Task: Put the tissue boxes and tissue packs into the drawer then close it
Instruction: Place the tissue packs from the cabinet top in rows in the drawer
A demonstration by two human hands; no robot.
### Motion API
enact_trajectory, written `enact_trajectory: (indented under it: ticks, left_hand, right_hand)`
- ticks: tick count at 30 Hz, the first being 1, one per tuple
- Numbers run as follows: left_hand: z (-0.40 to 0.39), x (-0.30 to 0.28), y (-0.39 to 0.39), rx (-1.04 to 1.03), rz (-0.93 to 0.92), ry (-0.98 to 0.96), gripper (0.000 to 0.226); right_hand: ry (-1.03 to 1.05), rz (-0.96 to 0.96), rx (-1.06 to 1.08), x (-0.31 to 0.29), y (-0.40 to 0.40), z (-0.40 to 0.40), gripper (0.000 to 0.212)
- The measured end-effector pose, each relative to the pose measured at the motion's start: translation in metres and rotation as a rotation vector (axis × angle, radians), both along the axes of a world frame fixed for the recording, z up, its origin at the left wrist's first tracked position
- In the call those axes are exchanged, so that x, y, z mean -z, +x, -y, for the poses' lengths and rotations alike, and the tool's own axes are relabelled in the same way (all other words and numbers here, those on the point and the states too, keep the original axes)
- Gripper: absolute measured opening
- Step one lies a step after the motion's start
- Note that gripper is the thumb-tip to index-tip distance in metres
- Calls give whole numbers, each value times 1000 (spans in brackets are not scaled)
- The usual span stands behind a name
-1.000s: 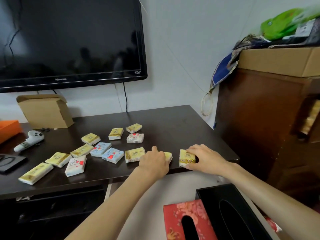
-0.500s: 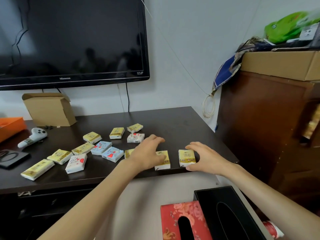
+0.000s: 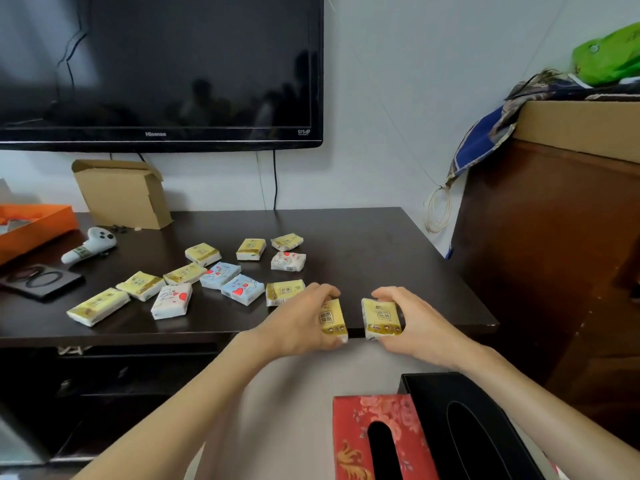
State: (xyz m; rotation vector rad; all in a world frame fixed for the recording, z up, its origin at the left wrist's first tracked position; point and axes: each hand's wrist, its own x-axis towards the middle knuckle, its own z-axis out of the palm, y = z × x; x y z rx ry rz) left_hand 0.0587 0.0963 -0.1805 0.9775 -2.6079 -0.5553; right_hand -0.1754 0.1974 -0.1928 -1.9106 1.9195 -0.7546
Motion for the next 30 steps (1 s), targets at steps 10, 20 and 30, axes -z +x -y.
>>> enact_trajectory:
  ticks: [10, 20, 30]
  left_hand:
    - [-39, 74, 109, -83, 41, 122, 94]
    - [-37, 106, 112, 24, 339, -250, 94]
    - [-33, 110, 118, 72, 431, -365, 66]
  right_hand:
    - [111, -65, -135, 36, 101, -10, 68]
    - [519, -361, -142, 67, 126, 20, 119]
    - [590, -508, -187, 71, 136, 29, 75]
